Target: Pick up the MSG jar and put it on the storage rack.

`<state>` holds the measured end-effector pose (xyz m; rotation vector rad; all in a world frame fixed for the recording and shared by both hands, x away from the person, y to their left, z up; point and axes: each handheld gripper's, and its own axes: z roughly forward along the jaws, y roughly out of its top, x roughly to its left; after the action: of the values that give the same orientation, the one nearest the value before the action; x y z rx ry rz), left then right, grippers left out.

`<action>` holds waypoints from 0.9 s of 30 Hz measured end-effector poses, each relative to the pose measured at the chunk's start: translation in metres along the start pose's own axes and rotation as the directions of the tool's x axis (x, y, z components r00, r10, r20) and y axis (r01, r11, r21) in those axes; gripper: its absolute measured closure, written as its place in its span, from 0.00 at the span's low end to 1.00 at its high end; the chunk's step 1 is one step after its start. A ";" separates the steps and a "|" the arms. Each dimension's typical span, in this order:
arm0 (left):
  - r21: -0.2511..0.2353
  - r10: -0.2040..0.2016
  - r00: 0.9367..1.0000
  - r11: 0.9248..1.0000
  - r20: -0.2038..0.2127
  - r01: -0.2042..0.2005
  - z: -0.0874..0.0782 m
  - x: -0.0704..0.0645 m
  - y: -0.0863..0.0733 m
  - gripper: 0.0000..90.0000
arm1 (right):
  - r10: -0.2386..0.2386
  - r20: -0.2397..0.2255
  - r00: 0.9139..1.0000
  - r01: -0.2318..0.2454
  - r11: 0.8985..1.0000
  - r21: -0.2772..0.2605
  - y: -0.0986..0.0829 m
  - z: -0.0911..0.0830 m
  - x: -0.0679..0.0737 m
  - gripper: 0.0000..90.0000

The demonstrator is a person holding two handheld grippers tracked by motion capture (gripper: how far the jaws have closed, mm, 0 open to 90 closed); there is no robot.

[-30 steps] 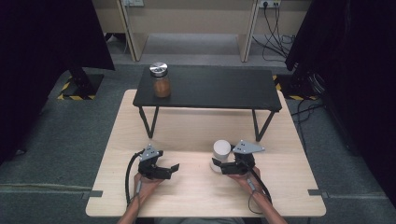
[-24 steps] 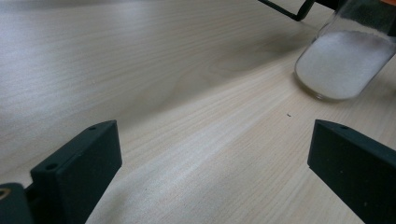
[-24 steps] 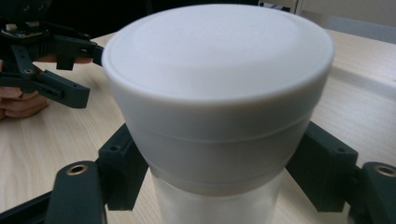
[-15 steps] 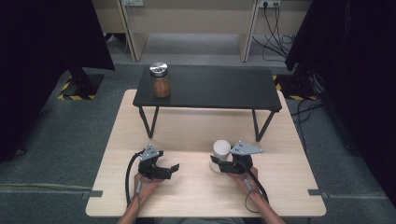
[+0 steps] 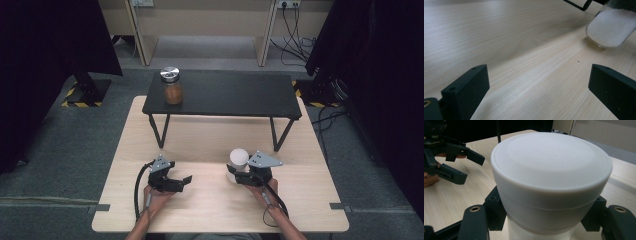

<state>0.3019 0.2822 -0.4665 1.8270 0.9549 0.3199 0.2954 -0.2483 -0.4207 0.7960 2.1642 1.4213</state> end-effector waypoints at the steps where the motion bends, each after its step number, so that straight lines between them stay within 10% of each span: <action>1: 0.000 0.000 1.000 1.000 0.000 0.000 0.000 0.000 0.000 0.03 | 0.000 0.001 1.000 0.000 1.000 0.002 0.001 0.000 0.000 0.40; 27: 0.000 0.001 1.000 1.000 0.000 -0.001 0.000 0.000 0.000 0.03 | 0.018 0.007 1.000 -0.018 1.000 0.009 0.024 -0.006 -0.008 0.40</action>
<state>0.3019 0.2822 -0.4665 1.8276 0.9543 0.3197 0.3027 -0.2505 -0.3958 0.8243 2.1650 1.4164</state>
